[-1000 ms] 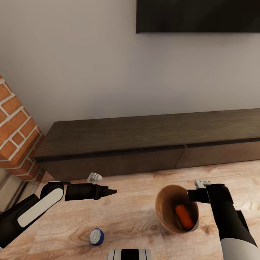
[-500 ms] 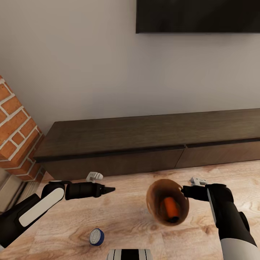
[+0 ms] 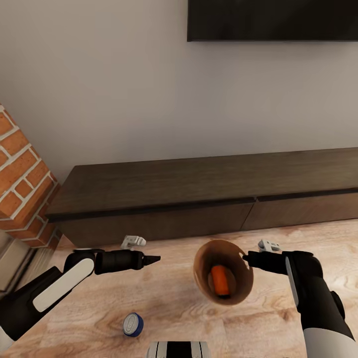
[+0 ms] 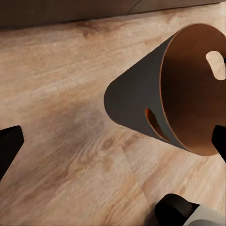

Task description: Put the three can of soda from the living room inside the tash can in the kitchen.

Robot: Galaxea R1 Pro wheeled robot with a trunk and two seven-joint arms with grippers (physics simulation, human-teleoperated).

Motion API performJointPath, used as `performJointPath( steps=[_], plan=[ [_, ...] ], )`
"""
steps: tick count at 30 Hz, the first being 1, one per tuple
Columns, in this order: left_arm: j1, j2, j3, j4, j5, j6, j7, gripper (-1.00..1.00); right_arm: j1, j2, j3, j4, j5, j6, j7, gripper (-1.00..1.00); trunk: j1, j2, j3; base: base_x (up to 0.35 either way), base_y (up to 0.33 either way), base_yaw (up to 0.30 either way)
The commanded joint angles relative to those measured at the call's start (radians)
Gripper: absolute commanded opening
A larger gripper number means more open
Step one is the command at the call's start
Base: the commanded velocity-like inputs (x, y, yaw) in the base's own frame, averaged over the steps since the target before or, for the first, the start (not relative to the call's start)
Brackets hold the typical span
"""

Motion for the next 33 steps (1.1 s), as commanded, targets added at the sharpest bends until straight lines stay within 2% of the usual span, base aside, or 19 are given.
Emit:
performJointPath(
  steps=[1,7,16,33],
  plan=[
    [0.0,0.0,0.001,-0.001,0.0,0.004,0.001,1.0,0.0,0.0,0.0,-0.002,0.0,0.003,0.0,-1.0,0.0,0.0,-0.004,0.0,0.0,0.0],
    [0.0,0.0,0.003,0.0,0.0,0.032,0.002,1.0,0.0,0.0,0.001,-0.007,0.001,0.003,0.0,-1.0,0.003,-0.002,-0.027,0.0,0.0,0.0],
    [0.0,0.008,0.008,-0.001,0.0,0.035,-0.008,1.0,0.0,0.0,0.001,-0.033,0.004,0.003,-0.001,-1.0,0.007,-0.004,-0.063,0.0,0.0,0.0],
    [0.0,0.011,0.008,-0.001,0.0,0.035,-0.009,1.0,-0.001,-0.002,-0.001,-0.04,0.004,0.003,-0.001,-1.0,0.015,-0.008,-0.153,0.0,0.0,0.0]
  ],
)
